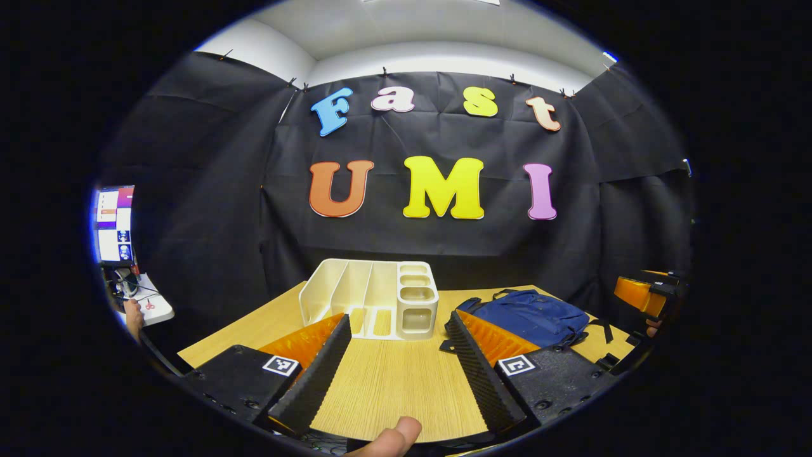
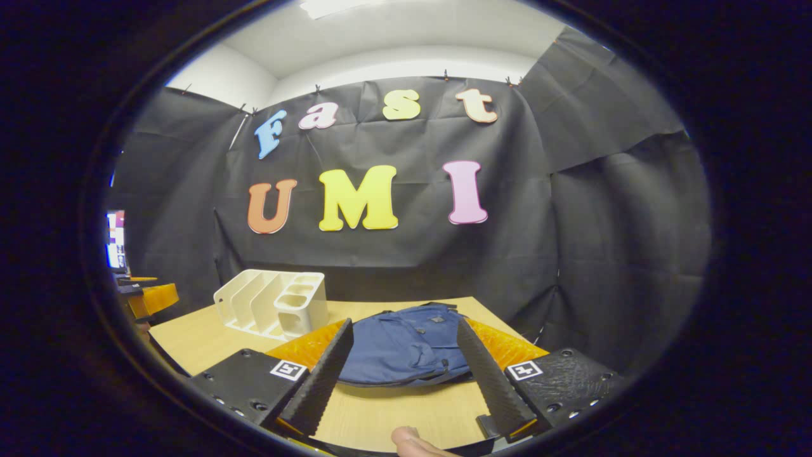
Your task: Open the schoolbag, grab two books from the bookshelf and put them into the schoolbag.
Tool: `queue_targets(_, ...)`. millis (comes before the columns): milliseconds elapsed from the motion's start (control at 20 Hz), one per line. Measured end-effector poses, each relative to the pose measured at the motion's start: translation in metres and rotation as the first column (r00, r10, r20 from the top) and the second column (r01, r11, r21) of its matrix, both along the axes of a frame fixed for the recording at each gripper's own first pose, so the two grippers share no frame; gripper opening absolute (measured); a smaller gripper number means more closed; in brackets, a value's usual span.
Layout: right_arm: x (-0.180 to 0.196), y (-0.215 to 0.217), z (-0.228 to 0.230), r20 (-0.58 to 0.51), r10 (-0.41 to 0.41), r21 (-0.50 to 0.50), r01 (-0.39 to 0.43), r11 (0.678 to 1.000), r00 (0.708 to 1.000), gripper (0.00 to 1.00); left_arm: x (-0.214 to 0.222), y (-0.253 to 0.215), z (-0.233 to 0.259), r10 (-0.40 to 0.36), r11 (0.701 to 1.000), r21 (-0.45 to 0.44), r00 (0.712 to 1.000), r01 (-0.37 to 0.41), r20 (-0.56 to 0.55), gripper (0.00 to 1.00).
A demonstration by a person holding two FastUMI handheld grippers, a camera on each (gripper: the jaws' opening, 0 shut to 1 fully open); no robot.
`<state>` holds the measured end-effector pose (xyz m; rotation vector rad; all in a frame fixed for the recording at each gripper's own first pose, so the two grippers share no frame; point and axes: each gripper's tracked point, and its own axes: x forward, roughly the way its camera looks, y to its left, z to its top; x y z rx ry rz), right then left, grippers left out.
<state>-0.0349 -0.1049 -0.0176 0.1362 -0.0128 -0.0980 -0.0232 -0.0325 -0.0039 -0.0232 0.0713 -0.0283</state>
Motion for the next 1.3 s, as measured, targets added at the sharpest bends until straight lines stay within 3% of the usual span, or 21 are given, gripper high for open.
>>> queue_targets(200,0.007,-0.02,-0.005,-0.019,-0.046,-0.005,0.046,0.999,0.999,0.98,0.008,-0.005,-0.011,-0.005,1.0,-0.015,1.0,0.005,-0.025,0.98)
queue_targets(250,0.005,-0.02,-0.005,-0.017,-0.045,-0.019,0.045,0.999,0.999,0.93,0.01,-0.007,-0.014,-0.008,1.0,-0.016,0.999,0.007,-0.032,0.98)
queue_targets(350,0.004,-0.022,-0.002,-0.01,-0.051,-0.04,0.051,0.998,0.999,0.96,0.011,-0.007,-0.015,-0.005,1.0,-0.023,0.999,0.004,-0.036,0.89)
queue_targets(400,0.003,-0.019,-0.003,-0.007,-0.049,-0.045,0.049,0.998,0.999,0.99,0.012,-0.008,-0.018,-0.005,1.0,-0.022,0.999,0.004,-0.044,0.98)
queue_targets(800,0.004,-0.001,-0.014,-0.048,-0.011,-0.043,0.009,0.999,0.999,0.94,0.012,-0.008,-0.017,-0.004,1.0,-0.01,0.999,0.004,-0.032,0.98)
queue_targets(1300,0.002,-0.006,-0.014,-0.045,-0.023,-0.068,0.02,0.997,0.999,0.96,0.013,-0.008,-0.024,-0.003,1.0,-0.016,0.999,0.002,-0.036,0.99)
